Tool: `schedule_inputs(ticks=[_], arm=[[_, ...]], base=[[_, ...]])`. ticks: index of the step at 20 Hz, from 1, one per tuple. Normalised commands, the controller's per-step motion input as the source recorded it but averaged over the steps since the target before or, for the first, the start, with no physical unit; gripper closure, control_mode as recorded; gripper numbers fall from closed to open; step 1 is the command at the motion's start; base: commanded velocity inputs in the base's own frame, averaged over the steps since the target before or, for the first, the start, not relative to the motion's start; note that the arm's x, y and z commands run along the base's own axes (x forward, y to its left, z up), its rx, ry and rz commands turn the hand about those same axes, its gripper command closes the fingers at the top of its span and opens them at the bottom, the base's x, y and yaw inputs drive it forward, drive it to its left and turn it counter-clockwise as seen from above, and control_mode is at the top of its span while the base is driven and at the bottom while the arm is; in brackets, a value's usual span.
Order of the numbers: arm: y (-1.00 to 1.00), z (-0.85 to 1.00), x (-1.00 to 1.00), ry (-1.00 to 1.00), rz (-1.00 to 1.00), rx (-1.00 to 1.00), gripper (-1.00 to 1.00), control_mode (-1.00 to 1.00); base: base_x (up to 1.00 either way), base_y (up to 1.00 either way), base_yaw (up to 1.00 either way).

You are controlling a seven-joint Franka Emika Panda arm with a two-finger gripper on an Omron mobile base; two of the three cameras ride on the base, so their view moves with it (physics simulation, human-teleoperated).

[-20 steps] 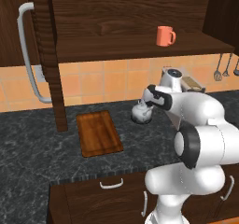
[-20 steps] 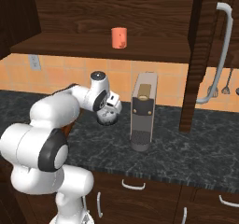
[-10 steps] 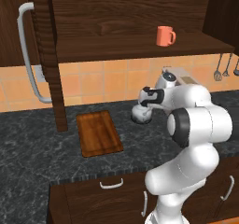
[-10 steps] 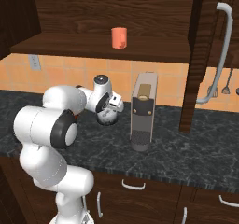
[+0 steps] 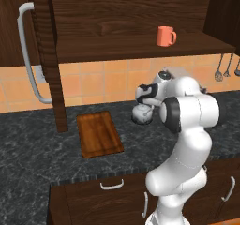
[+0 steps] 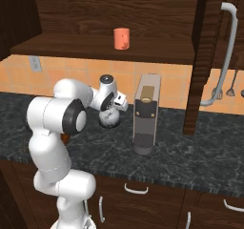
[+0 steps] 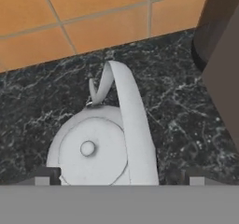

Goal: Pick the kettle from the counter and place it on the tray. Then pick the mug from the cabinet and place it on the tray. Then close the cabinet doors.

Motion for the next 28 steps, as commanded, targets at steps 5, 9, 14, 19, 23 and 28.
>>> schedule_inputs(ticks=[5,9,14,19,23,28], arm=[[0.02,-0.29,0.22,0.00,0.00,0.00,-1.00,-1.00],[0.01,-0.25,0.18,0.00,0.00,0.00,-1.00,-1.00],[0.14,-0.27,0.09,0.00,0.00,0.00,-1.00,-1.00],[0.39,-0.38,-0.04,0.00,0.00,0.00,1.00,-1.00],[0.37,-0.47,-0.06,0.00,0.00,0.00,1.00,-1.00],[0.32,-0.37,-0.25,-0.06,0.00,0.00,1.00,-1.00]], base=[[0.00,0.00,0.00],[0.00,0.00,0.00],[0.00,0.00,0.00],[0.00,0.00,0.00],[0.00,0.00,0.00],[0.00,0.00,0.00]])
